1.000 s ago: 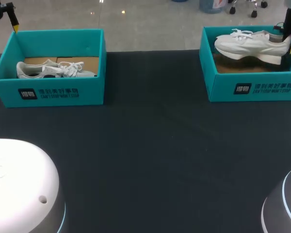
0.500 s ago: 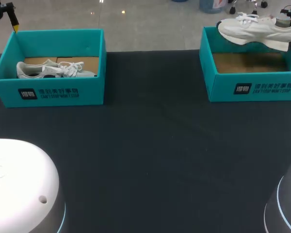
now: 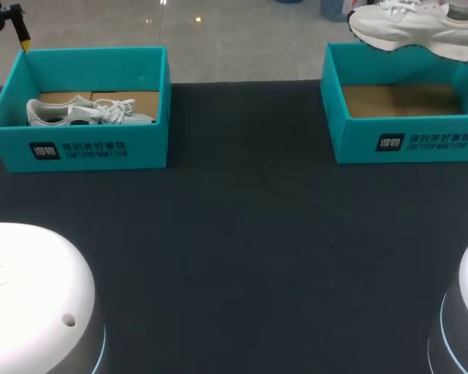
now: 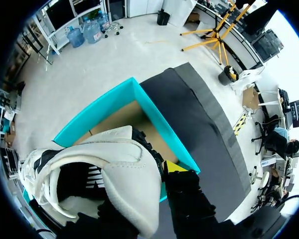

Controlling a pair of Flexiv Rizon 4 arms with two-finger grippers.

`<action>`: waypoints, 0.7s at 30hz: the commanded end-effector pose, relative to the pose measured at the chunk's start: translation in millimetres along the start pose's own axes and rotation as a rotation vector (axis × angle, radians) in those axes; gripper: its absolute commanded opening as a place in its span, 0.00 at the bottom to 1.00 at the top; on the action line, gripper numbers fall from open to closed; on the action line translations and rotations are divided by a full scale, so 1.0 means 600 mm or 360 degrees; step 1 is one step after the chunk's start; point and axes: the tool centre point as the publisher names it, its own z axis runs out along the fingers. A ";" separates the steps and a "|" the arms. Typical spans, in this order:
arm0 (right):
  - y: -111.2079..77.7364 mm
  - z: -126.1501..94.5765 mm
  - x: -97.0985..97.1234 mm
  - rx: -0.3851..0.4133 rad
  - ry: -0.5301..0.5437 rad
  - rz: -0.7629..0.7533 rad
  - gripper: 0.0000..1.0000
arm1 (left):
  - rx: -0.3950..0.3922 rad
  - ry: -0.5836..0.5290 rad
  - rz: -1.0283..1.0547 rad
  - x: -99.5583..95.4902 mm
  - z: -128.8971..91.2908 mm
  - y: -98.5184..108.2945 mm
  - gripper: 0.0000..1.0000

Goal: Take the shoe out of the shoebox, open the shoe tongue, remove and reinsert the insole, then place the shoe into the shoebox

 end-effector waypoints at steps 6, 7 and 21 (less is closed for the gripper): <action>-0.025 -0.059 -0.008 -0.0053 0.0011 -0.0023 0.00 | -0.0002 0.0003 -0.0001 0.000 0.000 -0.001 1.00; -0.027 -0.063 -0.008 -0.0054 0.0010 -0.0027 0.00 | -0.0002 0.0003 -0.0001 0.000 0.000 -0.001 1.00; -0.038 -0.078 -0.009 -0.0039 0.0003 -0.0025 0.00 | -0.0002 0.0003 -0.0001 0.000 0.000 -0.001 1.00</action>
